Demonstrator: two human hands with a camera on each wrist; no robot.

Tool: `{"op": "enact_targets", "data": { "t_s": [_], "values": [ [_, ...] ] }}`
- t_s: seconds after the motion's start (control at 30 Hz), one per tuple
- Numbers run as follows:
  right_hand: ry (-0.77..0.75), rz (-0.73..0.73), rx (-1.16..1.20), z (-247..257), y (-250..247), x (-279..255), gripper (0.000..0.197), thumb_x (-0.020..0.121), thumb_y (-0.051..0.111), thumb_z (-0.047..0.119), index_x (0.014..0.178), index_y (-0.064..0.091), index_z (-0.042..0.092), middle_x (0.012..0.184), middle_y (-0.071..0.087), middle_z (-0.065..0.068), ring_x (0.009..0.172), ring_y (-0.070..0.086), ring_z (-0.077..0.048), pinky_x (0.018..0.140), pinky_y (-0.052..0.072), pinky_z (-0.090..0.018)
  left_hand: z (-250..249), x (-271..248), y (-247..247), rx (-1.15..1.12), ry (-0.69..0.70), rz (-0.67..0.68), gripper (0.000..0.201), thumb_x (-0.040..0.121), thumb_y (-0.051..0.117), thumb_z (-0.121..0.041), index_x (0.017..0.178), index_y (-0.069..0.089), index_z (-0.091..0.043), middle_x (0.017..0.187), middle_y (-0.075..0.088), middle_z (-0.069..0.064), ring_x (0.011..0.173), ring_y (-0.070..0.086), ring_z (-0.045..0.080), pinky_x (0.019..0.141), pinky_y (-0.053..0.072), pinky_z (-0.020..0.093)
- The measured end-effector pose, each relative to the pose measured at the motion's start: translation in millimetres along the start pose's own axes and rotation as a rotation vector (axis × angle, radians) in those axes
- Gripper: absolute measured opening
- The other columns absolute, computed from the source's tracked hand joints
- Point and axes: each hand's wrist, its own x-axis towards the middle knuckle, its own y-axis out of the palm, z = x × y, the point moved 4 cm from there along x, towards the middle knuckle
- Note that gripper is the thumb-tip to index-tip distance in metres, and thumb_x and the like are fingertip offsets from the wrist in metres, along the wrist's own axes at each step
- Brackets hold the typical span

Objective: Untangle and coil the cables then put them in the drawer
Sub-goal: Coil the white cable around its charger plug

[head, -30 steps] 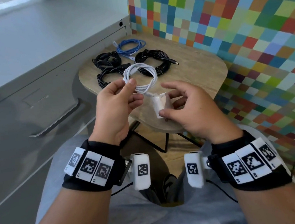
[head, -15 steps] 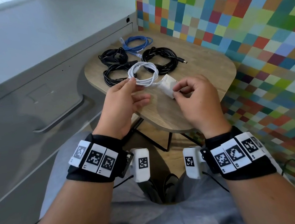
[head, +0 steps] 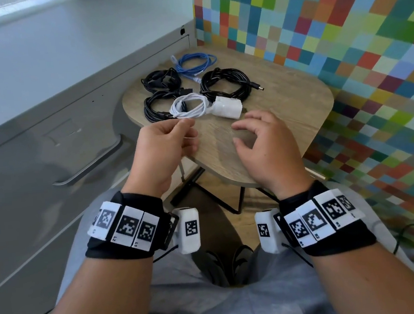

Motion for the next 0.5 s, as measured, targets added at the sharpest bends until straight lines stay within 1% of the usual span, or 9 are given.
{"op": "enact_targets", "data": {
  "t_s": [0.1, 0.2, 0.3, 0.37, 0.43, 0.5],
  "values": [
    [0.014, 0.026, -0.047, 1.3, -1.1, -2.3, 0.024, 0.095, 0.067, 0.033, 0.118, 0.072, 0.033, 0.134, 0.058, 0.010, 0.127, 0.051, -0.014, 0.103, 0.031, -0.036, -4.5, -1.6, -8.5, 0.202, 0.070, -0.007, 0.017, 0.099, 0.066, -0.023, 0.096, 0.077, -0.010, 0.081, 0.071, 0.004, 0.068, 0.065, 0.018, 0.062, 0.054, 0.028],
    [0.023, 0.060, -0.068, 3.5, -1.1, -3.4, 0.022, 0.095, 0.066, 0.037, 0.116, 0.072, 0.036, 0.136, 0.057, 0.011, 0.128, 0.050, -0.015, 0.108, 0.031, -0.042, -14.6, -6.5, -10.8, 0.273, 0.104, 0.022, 0.017, 0.099, 0.066, -0.024, 0.098, 0.077, -0.012, 0.081, 0.071, 0.000, 0.069, 0.065, 0.014, 0.062, 0.053, 0.026],
    [0.028, 0.098, -0.088, 5.1, -1.1, -3.6, 0.020, 0.096, 0.065, 0.041, 0.113, 0.072, 0.035, 0.133, 0.057, 0.009, 0.128, 0.049, -0.017, 0.109, 0.032, -0.044, -27.4, -10.2, -11.7, 0.391, 0.166, 0.093, 0.016, 0.101, 0.065, -0.027, 0.099, 0.077, -0.017, 0.086, 0.074, 0.002, 0.071, 0.067, 0.013, 0.066, 0.057, 0.026],
    [0.023, 0.108, -0.104, 6.0, -1.5, -3.7, 0.015, 0.096, 0.064, 0.041, 0.108, 0.072, 0.035, 0.123, 0.056, 0.007, 0.120, 0.051, -0.018, 0.105, 0.034, -0.043, -36.2, -10.8, -16.0, 0.495, 0.201, 0.145, 0.015, 0.101, 0.065, -0.028, 0.100, 0.077, -0.020, 0.088, 0.075, 0.001, 0.073, 0.069, 0.013, 0.071, 0.061, 0.030],
    [0.006, 0.101, -0.127, 6.9, -0.8, -4.3, 0.012, 0.096, 0.063, 0.041, 0.103, 0.070, 0.035, 0.113, 0.054, 0.006, 0.113, 0.051, -0.019, 0.102, 0.036, -0.043, -44.4, -12.4, -23.9, 0.586, 0.221, 0.204, 0.015, 0.101, 0.065, -0.028, 0.102, 0.077, -0.020, 0.087, 0.075, 0.001, 0.073, 0.070, 0.014, 0.075, 0.062, 0.034],
    [-0.007, 0.095, -0.144, 7.1, 1.2, -5.1, 0.011, 0.096, 0.062, 0.041, 0.101, 0.069, 0.035, 0.109, 0.052, 0.005, 0.109, 0.051, -0.020, 0.100, 0.038, -0.045, -50.9, -15.3, -35.9, 0.680, 0.227, 0.234, 0.015, 0.100, 0.065, -0.028, 0.104, 0.077, -0.020, 0.088, 0.076, 0.000, 0.077, 0.072, 0.018, 0.077, 0.062, 0.034]
  ]
}}
